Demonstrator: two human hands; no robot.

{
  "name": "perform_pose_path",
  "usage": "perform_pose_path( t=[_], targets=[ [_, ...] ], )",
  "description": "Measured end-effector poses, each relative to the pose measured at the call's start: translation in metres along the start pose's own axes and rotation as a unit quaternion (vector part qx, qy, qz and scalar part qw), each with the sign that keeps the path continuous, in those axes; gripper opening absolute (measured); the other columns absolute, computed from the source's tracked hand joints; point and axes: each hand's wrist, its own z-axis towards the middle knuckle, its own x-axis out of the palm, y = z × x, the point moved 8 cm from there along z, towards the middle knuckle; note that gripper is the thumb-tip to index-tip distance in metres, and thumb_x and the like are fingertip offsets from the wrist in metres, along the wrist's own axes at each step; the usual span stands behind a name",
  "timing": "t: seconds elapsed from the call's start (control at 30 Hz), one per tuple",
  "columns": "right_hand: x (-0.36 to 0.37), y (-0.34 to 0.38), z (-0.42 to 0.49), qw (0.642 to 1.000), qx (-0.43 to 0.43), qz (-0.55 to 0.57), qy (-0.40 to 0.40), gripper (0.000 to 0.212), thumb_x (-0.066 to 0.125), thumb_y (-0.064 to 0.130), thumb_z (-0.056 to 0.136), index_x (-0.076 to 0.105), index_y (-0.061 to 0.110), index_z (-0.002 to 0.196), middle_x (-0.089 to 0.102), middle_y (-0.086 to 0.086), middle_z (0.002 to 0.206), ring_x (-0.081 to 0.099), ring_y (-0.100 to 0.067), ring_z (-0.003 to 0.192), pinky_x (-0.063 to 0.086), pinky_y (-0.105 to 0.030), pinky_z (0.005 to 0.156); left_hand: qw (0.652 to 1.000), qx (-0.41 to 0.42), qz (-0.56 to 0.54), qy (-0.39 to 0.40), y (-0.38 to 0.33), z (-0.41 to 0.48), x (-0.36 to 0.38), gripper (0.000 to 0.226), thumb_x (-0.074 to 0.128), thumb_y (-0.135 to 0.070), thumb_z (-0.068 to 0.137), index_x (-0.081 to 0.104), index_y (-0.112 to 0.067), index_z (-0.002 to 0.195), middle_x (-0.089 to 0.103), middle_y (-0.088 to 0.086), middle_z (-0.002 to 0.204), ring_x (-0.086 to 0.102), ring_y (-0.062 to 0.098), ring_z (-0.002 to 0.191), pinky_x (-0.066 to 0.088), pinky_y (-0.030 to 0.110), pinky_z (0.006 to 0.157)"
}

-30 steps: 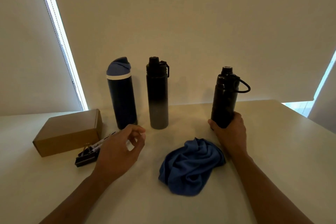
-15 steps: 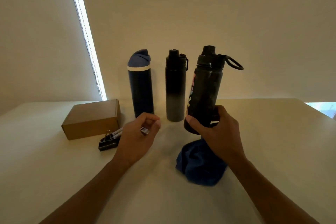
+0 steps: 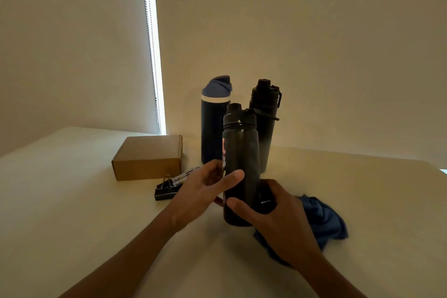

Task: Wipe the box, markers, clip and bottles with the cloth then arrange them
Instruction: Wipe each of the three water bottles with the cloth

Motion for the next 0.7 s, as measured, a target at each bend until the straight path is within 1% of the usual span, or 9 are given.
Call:
perform_pose_path(
  t=[0.1,0.17,0.23,0.33,0.4,0.47,0.6,0.67,0.7],
  targets=[
    [0.004,0.005,0.0,0.999,-0.002,0.007,0.043,0.074,0.066,0.089,0.058,0.053,0.046,0.117,0.066,0.025,0.1,0.064,0.009,0.086,0.055,-0.014,0.072,0.999,0.008,-0.048,-0.023,0.004,0.001,-0.006,0.035,0.068,-0.046,0.095,0.064,-0.023,0.121,0.076,-0.004,0.113,0.073,0.014,0.108,0.06,0.036,0.089],
    [0.001,0.01,0.003,0.996,-0.02,0.052,0.066,0.067,0.069,0.079,0.066,0.056,0.04,0.119,0.069,0.022,0.1,0.065,0.008,0.09,0.056,-0.016,0.076,0.995,0.006,-0.087,-0.047,0.008,0.001,-0.01,0.043,0.066,-0.048,0.096,0.065,-0.016,0.124,0.076,0.002,0.115,0.072,0.019,0.11,0.058,0.041,0.096],
    [-0.013,0.01,0.011,0.996,-0.053,0.062,0.042,0.048,0.068,0.065,0.079,0.062,0.035,0.116,0.07,0.021,0.097,0.067,0.005,0.091,0.056,-0.016,0.078,0.989,0.007,-0.119,-0.083,0.011,0.0,-0.015,0.048,0.063,-0.051,0.096,0.065,-0.01,0.121,0.076,0.003,0.11,0.072,0.021,0.109,0.058,0.037,0.095],
    [-0.051,-0.001,0.026,0.995,-0.079,-0.039,-0.04,0.017,0.062,0.052,0.092,0.067,0.037,0.098,0.07,0.021,0.085,0.066,0.003,0.08,0.052,-0.012,0.071,0.979,-0.002,-0.173,-0.113,0.015,0.001,-0.018,0.05,0.057,-0.05,0.09,0.066,-0.01,0.119,0.076,0.006,0.11,0.073,0.024,0.109,0.061,0.033,0.088],
    [-0.08,-0.019,0.034,0.986,-0.063,-0.132,-0.081,0.024,0.061,0.055,0.092,0.067,0.034,0.083,0.067,0.018,0.072,0.063,0.0,0.069,0.049,-0.016,0.063,0.97,-0.017,-0.213,-0.12,0.018,0.002,-0.018,0.045,0.056,-0.047,0.095,0.065,-0.012,0.122,0.076,0.011,0.114,0.074,0.026,0.108,0.061,0.034,0.084],
    [-0.104,-0.046,0.04,0.972,0.002,-0.219,-0.082,0.048,0.054,0.071,0.087,0.064,0.027,0.07,0.064,0.012,0.062,0.061,-0.005,0.063,0.052,-0.028,0.063,0.961,-0.025,-0.241,-0.132,0.019,0.002,-0.018,0.034,0.054,-0.041,0.101,0.065,-0.015,0.121,0.078,0.009,0.111,0.076,0.024,0.103,0.062,0.028,0.074],
    [-0.103,-0.088,0.04,0.924,0.112,-0.364,0.022,0.087,0.033,0.099,0.067,0.065,0.018,0.063,0.064,0.002,0.058,0.062,-0.016,0.058,0.056,-0.035,0.062,0.959,-0.029,-0.243,-0.146,0.022,0.003,-0.019,0.025,0.054,-0.04,0.103,0.066,-0.021,0.113,0.079,0.0,0.102,0.077,0.018,0.097,0.061,0.025,0.069],
    [-0.087,-0.093,0.042,0.925,0.105,-0.363,0.042,0.08,0.039,0.097,0.068,0.065,0.02,0.067,0.064,0.004,0.062,0.063,-0.016,0.061,0.056,-0.035,0.063,0.959,-0.031,-0.239,-0.147,0.023,0.003,-0.019,0.029,0.055,-0.041,0.102,0.066,-0.019,0.116,0.078,0.004,0.107,0.076,0.021,0.1,0.062,0.027,0.071],
    [-0.08,-0.089,0.043,0.937,0.079,-0.338,0.037,0.067,0.045,0.089,0.074,0.064,0.025,0.071,0.064,0.009,0.067,0.063,-0.014,0.067,0.055,-0.035,0.065,0.96,-0.032,-0.238,-0.146,0.023,0.003,-0.019,0.033,0.056,-0.042,0.101,0.066,-0.017,0.119,0.077,0.007,0.11,0.075,0.024,0.103,0.062,0.03,0.074]
  ],
)
